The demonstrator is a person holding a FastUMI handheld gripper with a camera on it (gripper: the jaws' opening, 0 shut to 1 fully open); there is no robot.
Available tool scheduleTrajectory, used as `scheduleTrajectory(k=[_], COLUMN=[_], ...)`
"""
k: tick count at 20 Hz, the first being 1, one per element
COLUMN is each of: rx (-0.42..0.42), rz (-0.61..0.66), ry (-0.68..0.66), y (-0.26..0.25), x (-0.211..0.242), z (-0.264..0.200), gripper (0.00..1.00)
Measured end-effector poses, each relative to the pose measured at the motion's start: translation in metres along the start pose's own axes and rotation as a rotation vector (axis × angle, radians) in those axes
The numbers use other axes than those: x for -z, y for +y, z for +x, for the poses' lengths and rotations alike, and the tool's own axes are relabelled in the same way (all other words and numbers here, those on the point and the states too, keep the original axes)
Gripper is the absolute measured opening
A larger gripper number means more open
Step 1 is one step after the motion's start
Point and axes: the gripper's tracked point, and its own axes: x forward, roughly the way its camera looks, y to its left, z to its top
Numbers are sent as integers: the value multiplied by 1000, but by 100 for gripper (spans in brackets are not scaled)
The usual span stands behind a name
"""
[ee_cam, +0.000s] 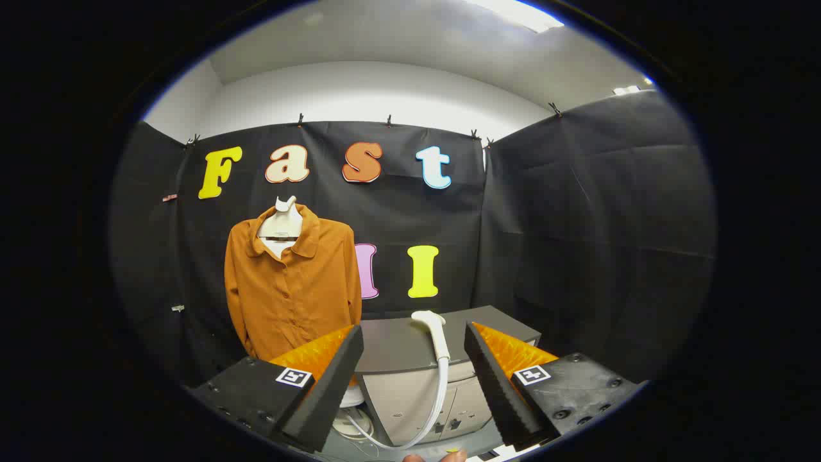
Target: Iron the clothes twice with a garment steamer, once on the left side and once on the right side.
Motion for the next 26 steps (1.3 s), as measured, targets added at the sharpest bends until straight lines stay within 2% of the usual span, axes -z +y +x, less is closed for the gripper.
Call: scheduleTrajectory(k=[26], rx=[-4], rz=[8], ry=[9], y=[0], x=[-2], z=[-13], gripper=[98])
